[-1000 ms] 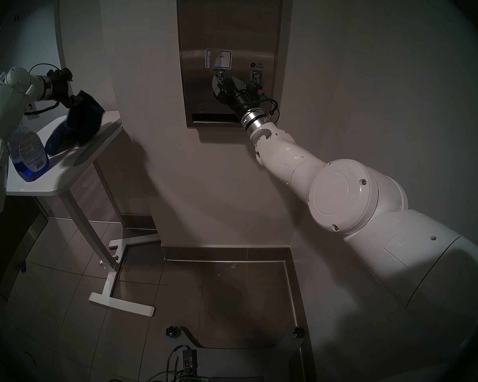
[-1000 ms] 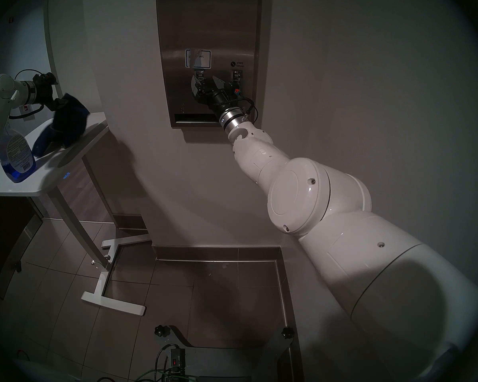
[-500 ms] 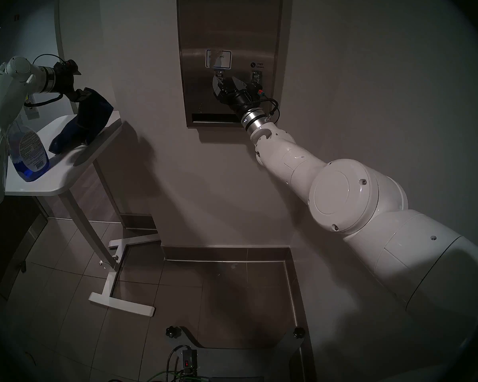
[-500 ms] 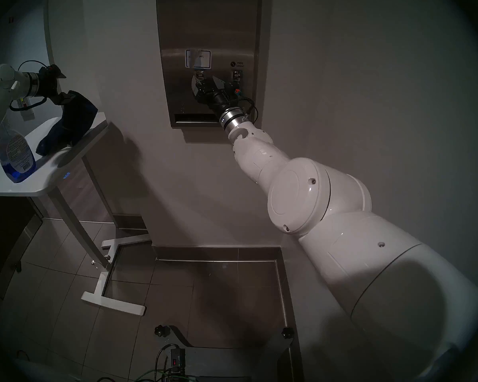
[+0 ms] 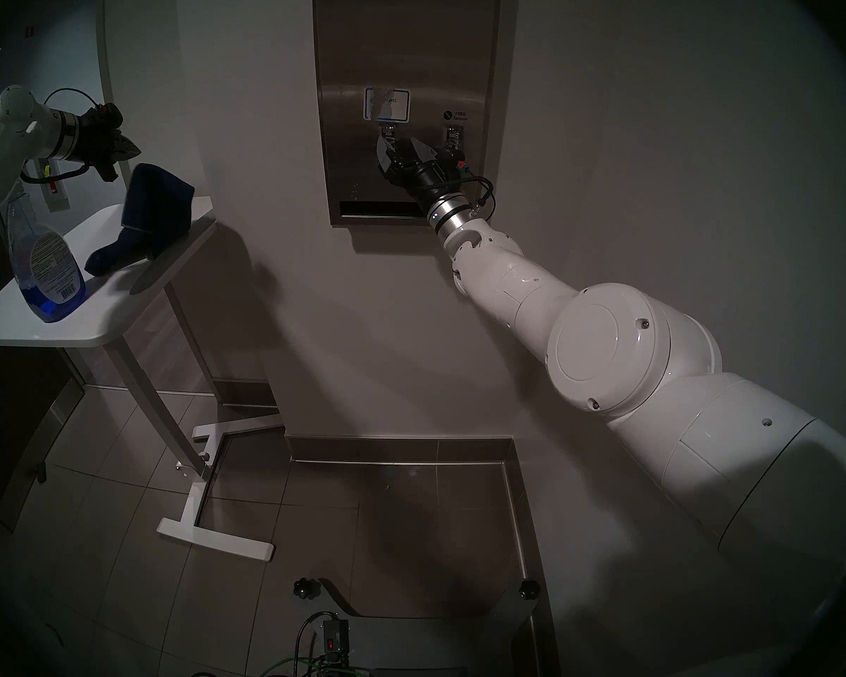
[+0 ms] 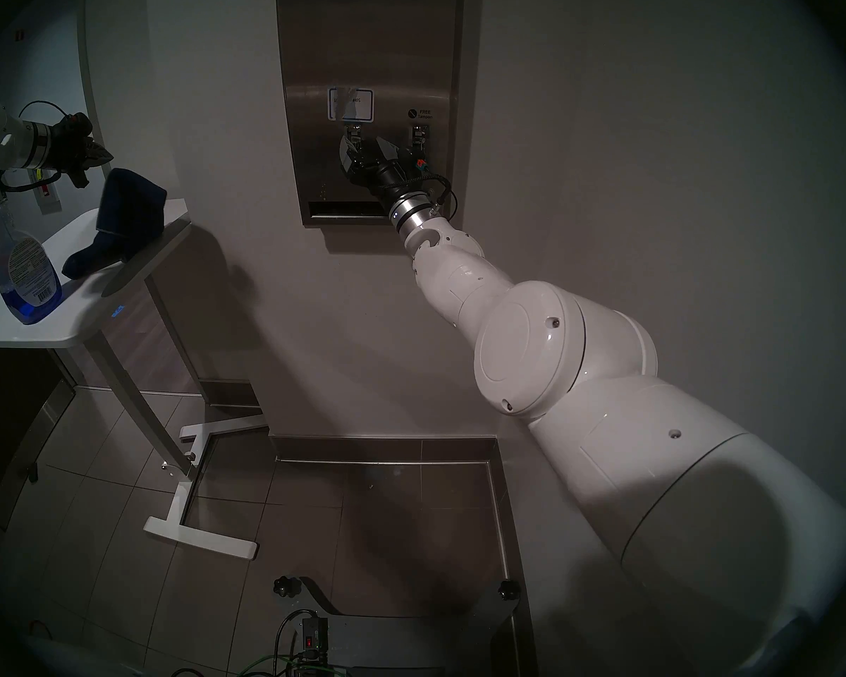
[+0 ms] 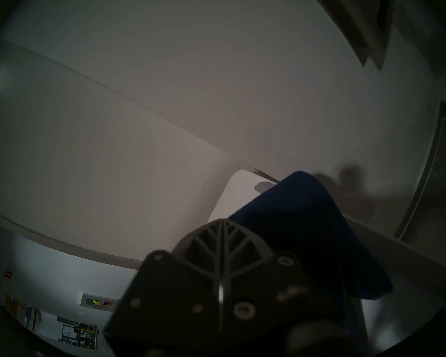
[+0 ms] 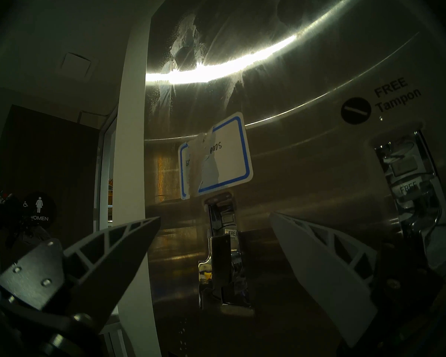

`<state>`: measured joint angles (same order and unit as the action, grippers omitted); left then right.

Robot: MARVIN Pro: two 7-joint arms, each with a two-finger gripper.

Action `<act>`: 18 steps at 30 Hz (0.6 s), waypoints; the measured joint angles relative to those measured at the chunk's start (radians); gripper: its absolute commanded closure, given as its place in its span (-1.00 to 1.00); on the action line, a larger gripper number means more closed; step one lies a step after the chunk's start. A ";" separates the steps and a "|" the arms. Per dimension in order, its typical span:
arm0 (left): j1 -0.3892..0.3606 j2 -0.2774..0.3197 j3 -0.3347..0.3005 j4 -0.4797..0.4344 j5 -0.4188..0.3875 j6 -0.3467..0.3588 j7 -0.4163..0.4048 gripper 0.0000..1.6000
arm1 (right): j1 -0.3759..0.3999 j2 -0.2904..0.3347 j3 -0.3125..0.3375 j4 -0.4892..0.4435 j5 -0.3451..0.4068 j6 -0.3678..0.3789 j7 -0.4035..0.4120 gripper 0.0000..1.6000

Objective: Pick up the cloth and wipe the surface

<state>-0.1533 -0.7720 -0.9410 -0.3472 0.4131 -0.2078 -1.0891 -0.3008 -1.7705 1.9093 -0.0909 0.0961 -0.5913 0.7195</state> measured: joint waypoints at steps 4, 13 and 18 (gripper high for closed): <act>-0.013 0.009 0.019 -0.002 0.022 -0.009 -0.042 1.00 | -0.004 0.001 0.002 0.000 0.000 0.001 0.001 -1.00; -0.040 0.010 0.061 -0.006 0.070 -0.032 -0.123 0.85 | -0.018 0.007 0.006 0.002 0.000 0.005 0.006 -1.00; -0.048 -0.014 0.065 -0.007 0.083 -0.040 -0.127 0.57 | -0.024 0.009 0.009 0.002 0.000 0.007 0.008 -1.00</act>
<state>-0.2016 -0.7857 -0.8756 -0.3538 0.4959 -0.2479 -1.2164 -0.3244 -1.7610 1.9185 -0.0892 0.0964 -0.5838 0.7278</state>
